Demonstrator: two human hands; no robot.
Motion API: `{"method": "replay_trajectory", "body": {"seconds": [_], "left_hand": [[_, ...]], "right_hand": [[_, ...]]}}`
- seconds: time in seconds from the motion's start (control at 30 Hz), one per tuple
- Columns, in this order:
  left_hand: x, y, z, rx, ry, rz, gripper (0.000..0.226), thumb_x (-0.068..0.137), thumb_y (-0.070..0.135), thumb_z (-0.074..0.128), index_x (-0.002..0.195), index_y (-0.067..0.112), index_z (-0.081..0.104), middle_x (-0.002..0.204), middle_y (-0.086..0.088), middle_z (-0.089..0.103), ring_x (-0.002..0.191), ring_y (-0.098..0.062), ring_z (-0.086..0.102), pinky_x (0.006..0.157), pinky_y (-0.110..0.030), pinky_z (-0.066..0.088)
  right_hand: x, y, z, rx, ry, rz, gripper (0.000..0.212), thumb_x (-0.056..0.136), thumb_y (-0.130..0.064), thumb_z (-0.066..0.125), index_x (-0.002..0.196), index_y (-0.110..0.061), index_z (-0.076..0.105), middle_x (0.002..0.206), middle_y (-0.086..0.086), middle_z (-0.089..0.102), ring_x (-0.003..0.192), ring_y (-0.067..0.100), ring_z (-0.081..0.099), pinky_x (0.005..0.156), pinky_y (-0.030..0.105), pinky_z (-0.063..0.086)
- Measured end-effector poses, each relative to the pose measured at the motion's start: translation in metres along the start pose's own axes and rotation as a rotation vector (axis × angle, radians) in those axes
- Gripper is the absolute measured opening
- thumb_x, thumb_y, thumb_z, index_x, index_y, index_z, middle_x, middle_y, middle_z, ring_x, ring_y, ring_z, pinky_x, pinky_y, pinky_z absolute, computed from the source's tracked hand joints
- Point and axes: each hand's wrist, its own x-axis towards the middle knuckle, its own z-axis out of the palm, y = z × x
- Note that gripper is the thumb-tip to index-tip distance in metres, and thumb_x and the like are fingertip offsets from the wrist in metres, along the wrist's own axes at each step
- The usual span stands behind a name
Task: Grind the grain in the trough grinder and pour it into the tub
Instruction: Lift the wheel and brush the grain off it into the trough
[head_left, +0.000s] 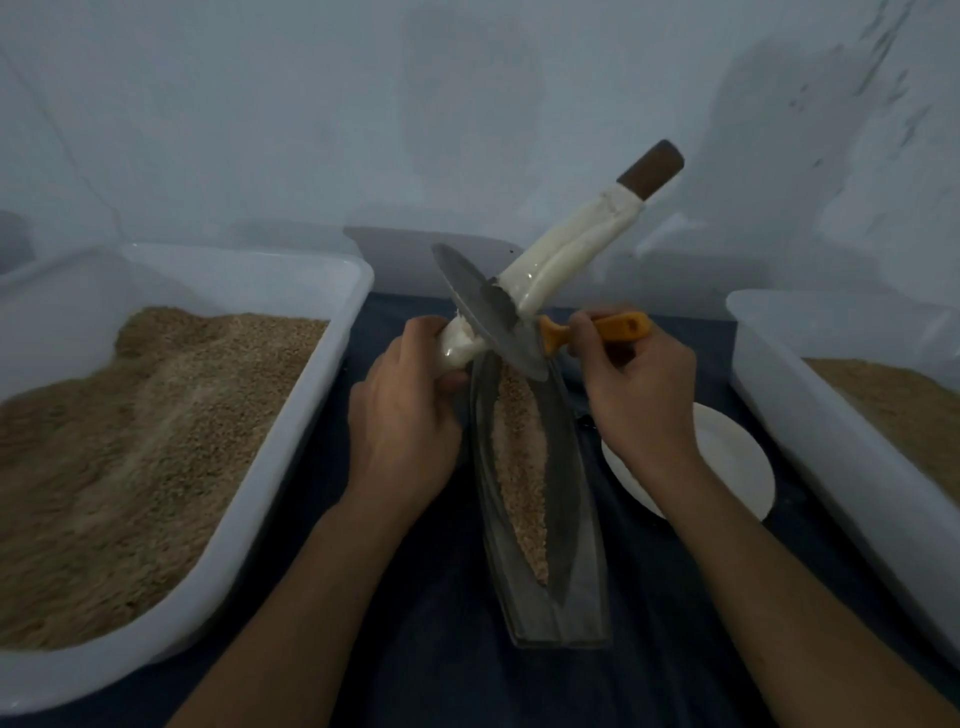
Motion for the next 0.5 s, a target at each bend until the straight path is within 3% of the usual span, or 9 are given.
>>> {"method": "replay_trajectory", "body": {"seconds": [0.1,0.23,0.4,0.5], "left_hand": [[0.000,-0.001,0.000,-0.036,0.007,-0.030,0.034,0.096,0.015,0.061,0.121,0.031,0.043,0.105,0.003,0.063,0.096,-0.022,0.061,0.073,-0.051,0.052],[-0.001,0.000,0.002,-0.072,0.013,-0.067,0.035,0.097,0.018,0.061,0.123,0.034,0.043,0.107,0.007,0.063,0.097,-0.017,0.060,0.075,-0.050,0.053],[-0.002,0.002,0.004,-0.122,-0.008,-0.112,0.035,0.098,0.020,0.060,0.124,0.036,0.043,0.108,0.010,0.063,0.098,-0.019,0.062,0.076,-0.050,0.054],[-0.001,0.001,0.003,-0.143,-0.019,-0.139,0.034,0.098,0.020,0.060,0.123,0.037,0.043,0.107,0.011,0.063,0.098,-0.019,0.062,0.078,-0.051,0.054]], "right_hand": [[0.001,0.004,0.005,-0.034,-0.023,-0.003,0.031,0.102,-0.044,0.057,0.079,-0.027,0.067,0.069,-0.007,0.068,0.063,0.006,0.065,0.057,0.021,0.048],[0.003,0.007,0.002,-0.037,-0.073,0.100,0.053,0.103,-0.047,0.052,0.070,-0.008,0.065,0.059,0.006,0.065,0.058,0.018,0.066,0.060,0.040,0.051],[0.010,-0.002,-0.010,-0.052,-0.091,0.112,0.055,0.103,-0.037,0.053,0.062,-0.003,0.065,0.052,0.005,0.062,0.052,0.020,0.064,0.055,0.042,0.051],[0.012,-0.007,-0.013,-0.047,-0.032,0.115,0.059,0.101,-0.043,0.052,0.065,0.002,0.065,0.053,0.011,0.061,0.052,0.027,0.063,0.053,0.043,0.048]]}}
